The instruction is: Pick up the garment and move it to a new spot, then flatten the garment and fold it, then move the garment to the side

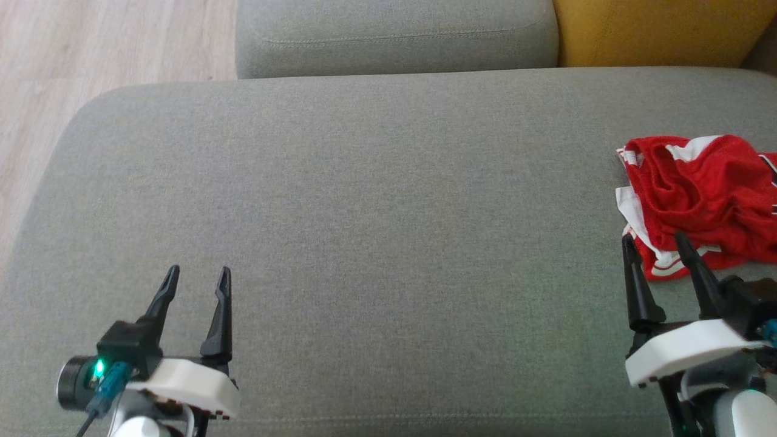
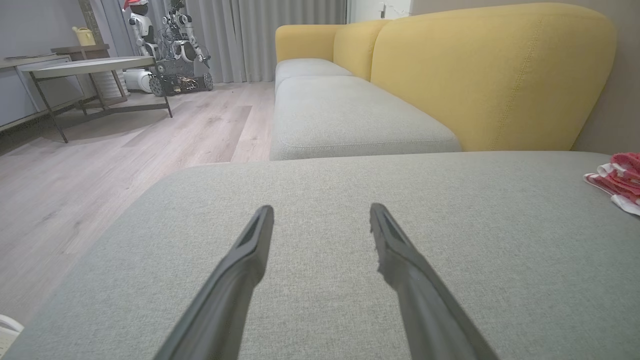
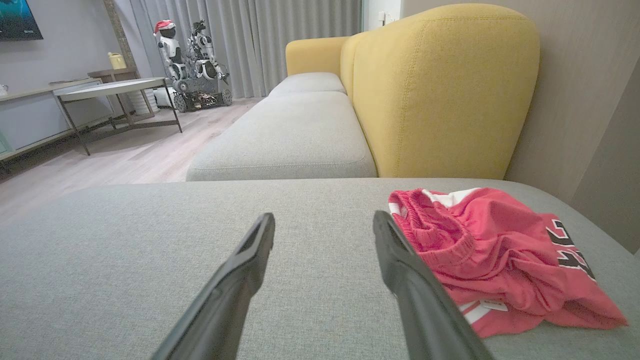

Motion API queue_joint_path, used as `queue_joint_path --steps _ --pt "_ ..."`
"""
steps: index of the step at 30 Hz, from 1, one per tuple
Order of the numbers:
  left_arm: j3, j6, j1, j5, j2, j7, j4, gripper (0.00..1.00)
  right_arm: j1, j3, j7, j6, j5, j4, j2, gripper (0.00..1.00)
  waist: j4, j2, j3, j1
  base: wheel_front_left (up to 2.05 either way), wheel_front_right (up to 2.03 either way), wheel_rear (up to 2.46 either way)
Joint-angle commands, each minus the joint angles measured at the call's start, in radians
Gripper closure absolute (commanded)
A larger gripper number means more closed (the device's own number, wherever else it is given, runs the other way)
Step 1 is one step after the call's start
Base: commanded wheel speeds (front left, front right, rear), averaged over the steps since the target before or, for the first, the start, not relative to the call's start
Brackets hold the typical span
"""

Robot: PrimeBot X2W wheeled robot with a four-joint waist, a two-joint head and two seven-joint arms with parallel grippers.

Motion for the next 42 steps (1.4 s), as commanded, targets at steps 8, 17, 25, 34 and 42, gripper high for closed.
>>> queue_joint_path --steps 8,17,25,34,42 --pt "0.039 0.01 -0.063 0.001 0.028 -0.01 -0.027 0.0 -0.045 0.027 0.004 -0.001 0.013 -0.04 -0.005 0.0 0.0 -0.0001 0.002 0.0001 0.0 0.0 0.0" --pt "-0.005 0.004 -0.003 0.0 0.002 -0.001 0.0 1.0 0.0 0.001 0.009 0.0 0.01 0.0 0.0 1.0 0.005 -0.0001 0.003 0.0001 0.0 0.0 0.0" --pt "0.0 -0.007 0.012 -0.042 -0.024 0.008 0.038 1.0 0.002 0.002 0.007 0.0 0.059 0.055 0.001 1.0 0.004 -0.0001 0.003 0.0001 0.0 0.0 0.0" --pt "0.033 -0.036 0.001 -0.134 -0.042 0.028 0.054 1.0 -0.012 0.0 0.004 0.0 0.168 0.078 -0.001 1.0 0.002 -0.0001 0.002 0.0001 0.0 0.0 0.0" --pt "0.063 -0.062 -0.009 -0.215 -0.058 0.047 0.069 1.0 -0.024 -0.003 0.002 0.0 0.264 0.097 -0.003 1.0 0.0 -0.0001 0.001 0.0001 0.0 0.0 0.0"
